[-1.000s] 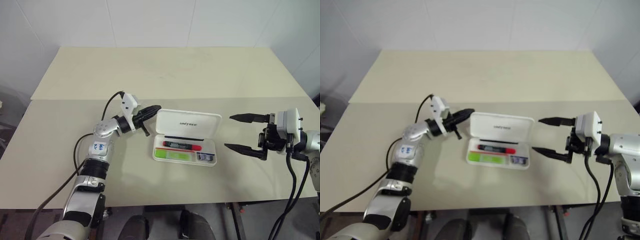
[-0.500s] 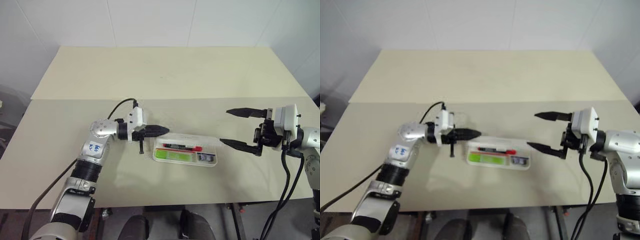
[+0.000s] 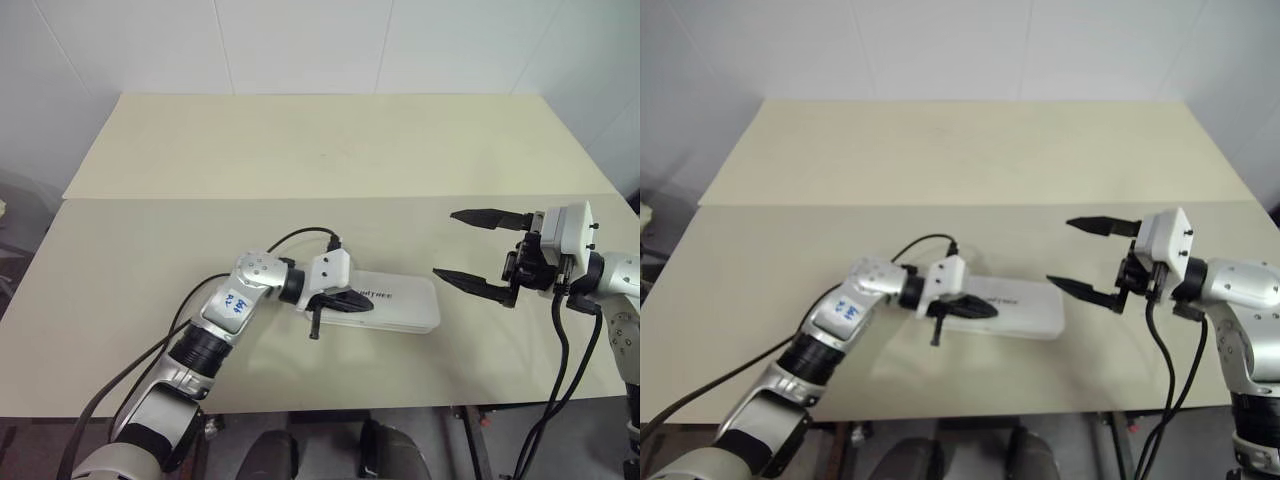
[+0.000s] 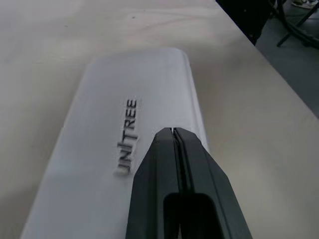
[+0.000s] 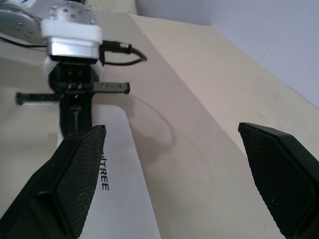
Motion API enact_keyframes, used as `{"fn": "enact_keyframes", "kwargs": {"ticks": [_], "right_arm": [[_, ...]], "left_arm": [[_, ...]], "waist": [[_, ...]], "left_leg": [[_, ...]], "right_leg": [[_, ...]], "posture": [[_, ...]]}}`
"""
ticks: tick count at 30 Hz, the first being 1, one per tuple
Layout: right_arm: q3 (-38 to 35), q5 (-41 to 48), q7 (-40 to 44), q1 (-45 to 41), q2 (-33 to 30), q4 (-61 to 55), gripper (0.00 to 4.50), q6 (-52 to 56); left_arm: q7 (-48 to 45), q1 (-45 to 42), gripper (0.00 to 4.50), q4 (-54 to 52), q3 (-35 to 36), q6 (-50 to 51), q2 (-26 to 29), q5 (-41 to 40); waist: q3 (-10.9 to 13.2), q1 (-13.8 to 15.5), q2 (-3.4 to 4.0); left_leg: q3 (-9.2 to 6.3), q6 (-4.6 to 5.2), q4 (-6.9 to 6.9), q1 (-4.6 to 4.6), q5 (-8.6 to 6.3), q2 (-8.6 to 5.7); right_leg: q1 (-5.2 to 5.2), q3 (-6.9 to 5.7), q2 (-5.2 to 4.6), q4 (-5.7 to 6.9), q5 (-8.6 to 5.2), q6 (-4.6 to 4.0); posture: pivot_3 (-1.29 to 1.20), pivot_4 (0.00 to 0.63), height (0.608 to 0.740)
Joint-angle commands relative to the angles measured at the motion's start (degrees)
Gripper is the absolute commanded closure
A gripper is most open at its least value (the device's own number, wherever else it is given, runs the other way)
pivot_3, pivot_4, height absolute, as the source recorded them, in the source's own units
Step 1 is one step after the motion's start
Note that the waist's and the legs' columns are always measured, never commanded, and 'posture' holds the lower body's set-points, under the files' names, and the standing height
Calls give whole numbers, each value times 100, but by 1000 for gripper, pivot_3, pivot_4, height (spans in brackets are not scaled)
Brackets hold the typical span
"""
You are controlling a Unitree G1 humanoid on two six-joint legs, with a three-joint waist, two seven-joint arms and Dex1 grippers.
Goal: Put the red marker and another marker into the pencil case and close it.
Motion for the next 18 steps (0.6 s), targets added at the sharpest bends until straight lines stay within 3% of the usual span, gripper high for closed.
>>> {"fn": "enact_keyframes", "kwargs": {"ticks": [1,13,18], "right_arm": [[-220,121,-221,33,40,-349,0,13],[-129,81,-606,125,173,-598,0,-10],[-4,-75,-601,20,232,-406,0,-174]], "left_arm": [[91,-74,4449,-178,-155,165,44,212],[572,-8,4449,-333,-220,789,79,467],[888,181,4449,-554,288,1013,-139,26]], "waist": [[0,-2,0],[-1,1,0],[-1,-7,0]], "left_leg": [[0,0,0,0,0,1],[-2,0,2,7,0,2],[-3,0,2,7,0,2]], "right_leg": [[0,0,0,0,0,0],[9,2,0,1,0,-1],[9,3,0,1,0,-1]], "posture": [[0,150,740],[0,150,740],[0,150,740]]}}
